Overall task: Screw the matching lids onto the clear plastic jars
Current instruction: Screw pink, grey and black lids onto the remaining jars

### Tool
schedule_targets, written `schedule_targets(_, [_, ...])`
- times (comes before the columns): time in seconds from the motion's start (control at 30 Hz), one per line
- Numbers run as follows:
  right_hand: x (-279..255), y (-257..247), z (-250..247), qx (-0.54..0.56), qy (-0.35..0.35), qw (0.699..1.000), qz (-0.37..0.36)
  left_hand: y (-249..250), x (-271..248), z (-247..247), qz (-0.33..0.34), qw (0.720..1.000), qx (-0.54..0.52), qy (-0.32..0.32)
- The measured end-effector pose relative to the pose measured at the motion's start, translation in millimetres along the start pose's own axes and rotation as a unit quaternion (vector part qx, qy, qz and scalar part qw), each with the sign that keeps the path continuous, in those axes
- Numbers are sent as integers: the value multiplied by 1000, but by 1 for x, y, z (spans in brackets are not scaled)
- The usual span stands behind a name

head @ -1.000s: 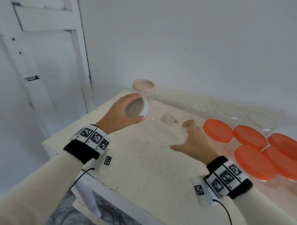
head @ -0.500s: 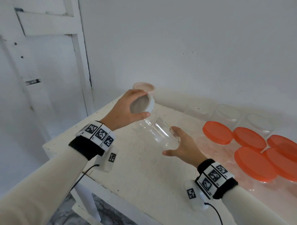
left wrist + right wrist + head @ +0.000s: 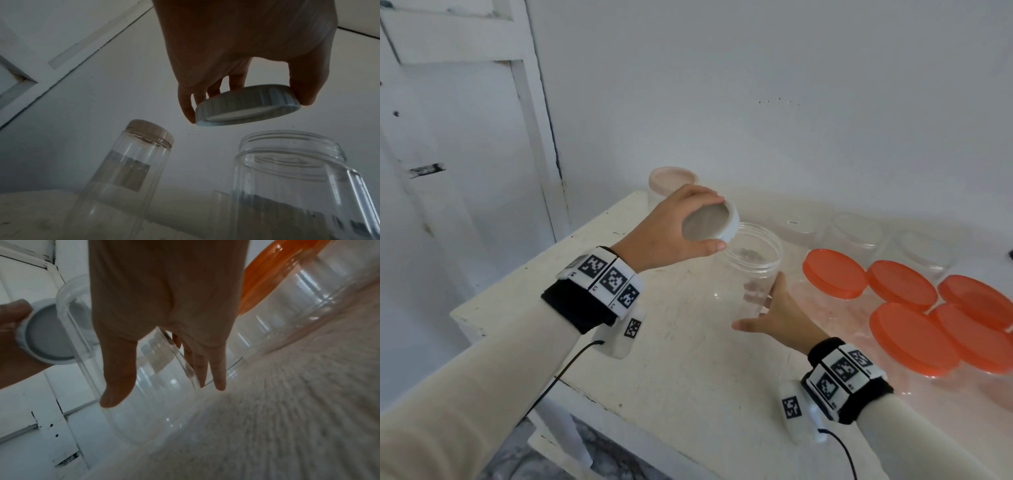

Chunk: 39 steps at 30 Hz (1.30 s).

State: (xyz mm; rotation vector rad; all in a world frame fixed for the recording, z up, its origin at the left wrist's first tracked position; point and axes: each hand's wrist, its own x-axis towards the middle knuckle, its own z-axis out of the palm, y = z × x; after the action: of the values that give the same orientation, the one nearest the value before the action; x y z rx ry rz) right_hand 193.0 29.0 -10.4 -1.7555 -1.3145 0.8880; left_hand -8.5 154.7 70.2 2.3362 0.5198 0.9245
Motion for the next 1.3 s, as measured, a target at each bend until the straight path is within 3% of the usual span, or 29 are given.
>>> schedule_targets(0.1, [-3, 0, -1, 8, -12, 1000, -9, 8, 7, 9, 7, 999, 14, -39])
schedule_targets(0.3, [-6, 0, 0, 12, 64, 998, -24, 20, 23, 24, 32, 992, 68, -103])
schedule_targets(0.63, [-6, 1, -1, 8, 52, 998, -30, 36, 37, 33, 34, 976, 124, -176])
schedule_targets(0.83, [-6, -1, 0, -18, 49, 998, -32, 35, 35, 34, 29, 975, 120, -185])
schedule_targets(1.03, [-7, -11, -18, -102, -20, 994, -15, 34, 37, 34, 23, 972, 120, -199])
schedule_targets(1.17, [-10, -37, -50, -110, 1, 993, -36, 26, 23, 31, 11, 987, 61, -150])
schedule_targets(1.3, [-16, -76, -71, -139, 40, 984, -102, 6, -6, 42, -66, 996, -33, -57])
